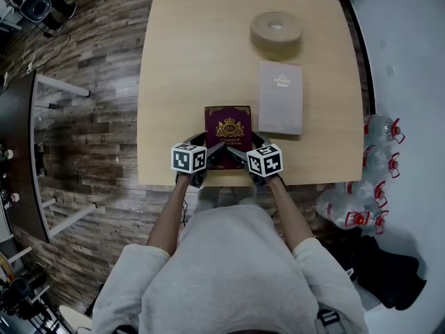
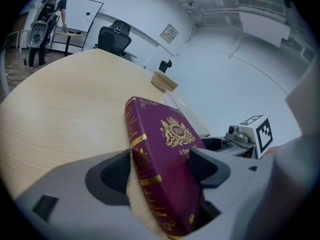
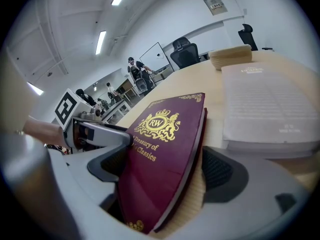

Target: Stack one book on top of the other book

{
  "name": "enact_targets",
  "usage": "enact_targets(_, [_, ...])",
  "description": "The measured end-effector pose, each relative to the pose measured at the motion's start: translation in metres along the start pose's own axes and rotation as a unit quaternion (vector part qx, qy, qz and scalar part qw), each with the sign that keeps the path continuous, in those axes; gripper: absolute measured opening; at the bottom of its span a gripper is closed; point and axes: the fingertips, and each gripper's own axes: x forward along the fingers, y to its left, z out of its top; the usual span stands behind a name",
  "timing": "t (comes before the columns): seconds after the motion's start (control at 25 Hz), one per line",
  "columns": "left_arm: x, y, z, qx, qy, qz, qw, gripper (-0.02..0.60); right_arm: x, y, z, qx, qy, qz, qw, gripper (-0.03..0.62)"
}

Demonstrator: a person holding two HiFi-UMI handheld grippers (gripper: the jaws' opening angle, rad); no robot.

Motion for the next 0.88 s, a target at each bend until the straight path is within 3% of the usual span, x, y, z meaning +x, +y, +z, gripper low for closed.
enact_targets(0.36, [-0.001, -0.0005, 0.0004, -0.008, -0.012, 0.004, 0.9999, 0.364, -0.0006, 0.0013, 0.0002, 0.005, -0.005, 0.0, 1.0, 0.465])
enact_targets(0.44, [-0.0002, -0.0008, 0.0006, -0.013, -0.018, 0.007, 0.9997, 0.362, -0.0011, 0.0022, 0.0002, 0.01, -0.007, 0.003, 1.0, 0.432])
enact_targets(0.88, [-0.0003, 0.0, 0.0021, -0.031, -0.029, 0.027, 0.9988, 0.354, -0.0023, 0.003, 0.0021, 0.019, 0.001, -0.004, 1.0, 0.397])
